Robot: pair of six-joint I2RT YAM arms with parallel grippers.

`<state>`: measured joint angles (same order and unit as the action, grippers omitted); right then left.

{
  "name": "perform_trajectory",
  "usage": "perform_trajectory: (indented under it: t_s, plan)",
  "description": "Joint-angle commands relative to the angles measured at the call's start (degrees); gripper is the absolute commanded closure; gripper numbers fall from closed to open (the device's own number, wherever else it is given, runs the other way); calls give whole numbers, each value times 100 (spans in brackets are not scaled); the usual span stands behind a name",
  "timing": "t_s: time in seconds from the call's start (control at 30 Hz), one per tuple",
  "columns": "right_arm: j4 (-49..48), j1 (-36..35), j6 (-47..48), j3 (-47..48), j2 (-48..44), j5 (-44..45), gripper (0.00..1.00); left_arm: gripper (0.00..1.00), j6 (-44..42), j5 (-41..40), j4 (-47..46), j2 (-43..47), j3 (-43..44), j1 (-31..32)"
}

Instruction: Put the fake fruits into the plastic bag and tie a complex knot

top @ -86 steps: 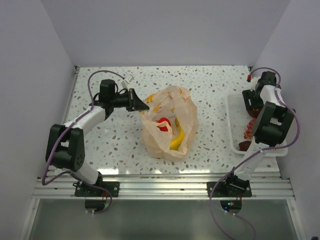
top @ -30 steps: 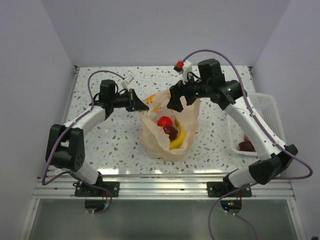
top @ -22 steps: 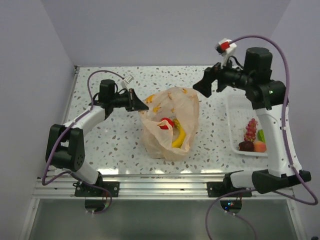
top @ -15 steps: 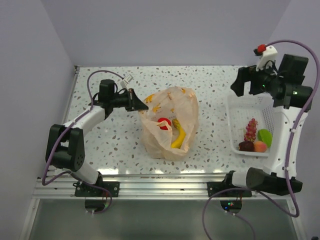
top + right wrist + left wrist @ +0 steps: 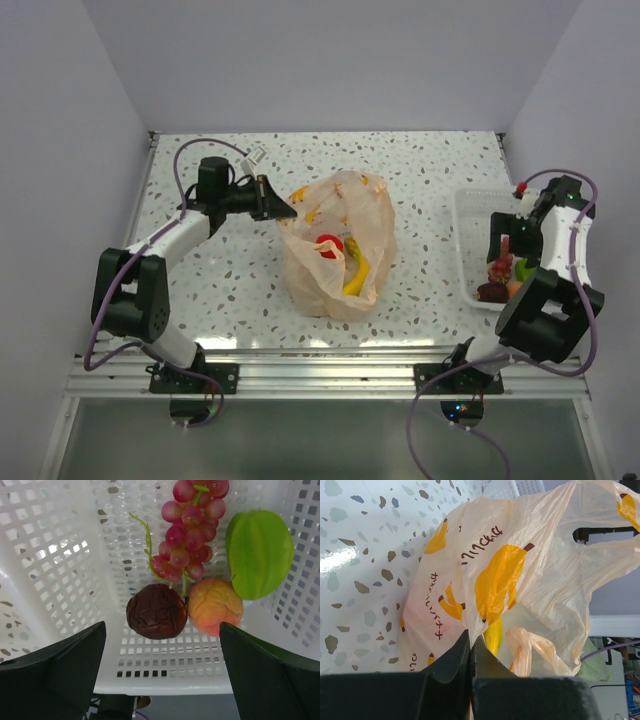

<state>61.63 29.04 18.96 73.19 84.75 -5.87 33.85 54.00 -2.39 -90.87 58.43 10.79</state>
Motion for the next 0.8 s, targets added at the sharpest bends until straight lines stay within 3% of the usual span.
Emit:
perform_trajectory:
  t_s: [0.0,0.23,0.77]
  plan:
    - [-913,14,-366,-216,155,271,2,100,0,93,-156,8,239,-50]
    - [-1389,14,-674,-165,964,147,4,100,-62,85,-112,96,160,-50]
    - [-2215,-178,-991,-295,1887,191,20,100,-19,93,-200,-71,194,-59]
